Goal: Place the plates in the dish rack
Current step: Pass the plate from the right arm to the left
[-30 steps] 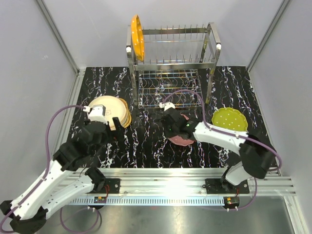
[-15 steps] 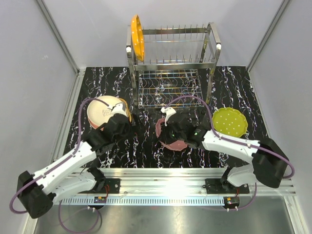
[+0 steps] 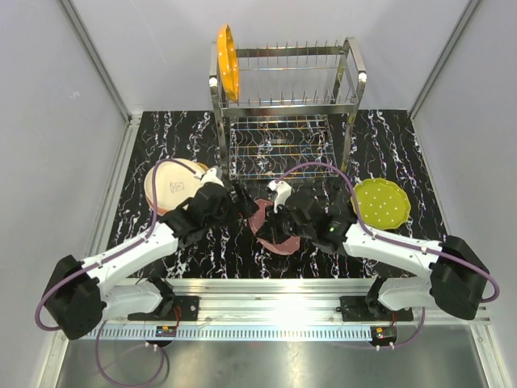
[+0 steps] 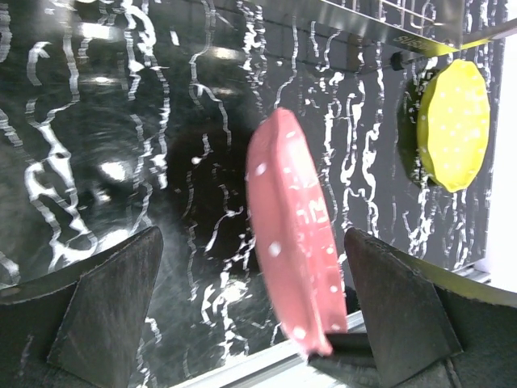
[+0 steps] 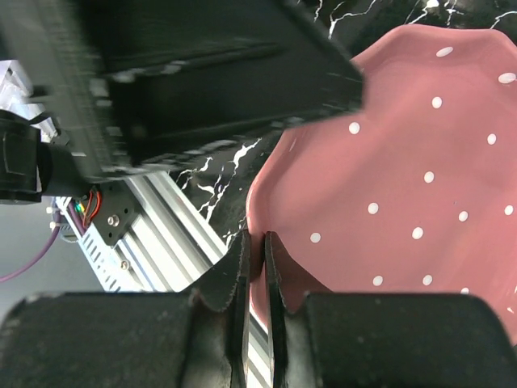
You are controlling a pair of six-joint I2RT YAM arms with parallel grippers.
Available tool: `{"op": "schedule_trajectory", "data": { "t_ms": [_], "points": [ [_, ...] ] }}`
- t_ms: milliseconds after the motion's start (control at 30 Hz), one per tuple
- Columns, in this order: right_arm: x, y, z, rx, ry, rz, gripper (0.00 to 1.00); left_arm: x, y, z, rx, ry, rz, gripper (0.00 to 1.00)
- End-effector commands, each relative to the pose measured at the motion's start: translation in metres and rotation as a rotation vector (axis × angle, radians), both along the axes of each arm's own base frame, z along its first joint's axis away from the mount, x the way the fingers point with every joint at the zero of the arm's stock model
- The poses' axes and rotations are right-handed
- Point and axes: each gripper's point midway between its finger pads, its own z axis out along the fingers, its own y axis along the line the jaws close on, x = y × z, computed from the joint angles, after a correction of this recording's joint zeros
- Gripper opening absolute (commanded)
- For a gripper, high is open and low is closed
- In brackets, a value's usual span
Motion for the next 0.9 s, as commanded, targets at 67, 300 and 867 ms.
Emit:
{"op": "schedule_trajectory", "data": {
  "t_ms": [67, 300, 867],
  "points": [
    [-0.005, 0.019, 0.056, 0.188, -0.082, 0.054, 0.0, 0.008, -0.028, 0.005, -0.112, -0.007, -0.048, 0.99],
    [-0.007, 0.015, 0.07, 0.25, -0.12, 0.045, 0.0, -0.002, -0.038, -0.018, -0.15, 0.063, -0.084, 0.91],
    [-0.011, 0.032, 0.035, 0.217, -0.07, 0.095, 0.01, -0.001, -0.046, -0.015, -0.172, 0.063, -0.107, 0.48]
  ]
}}
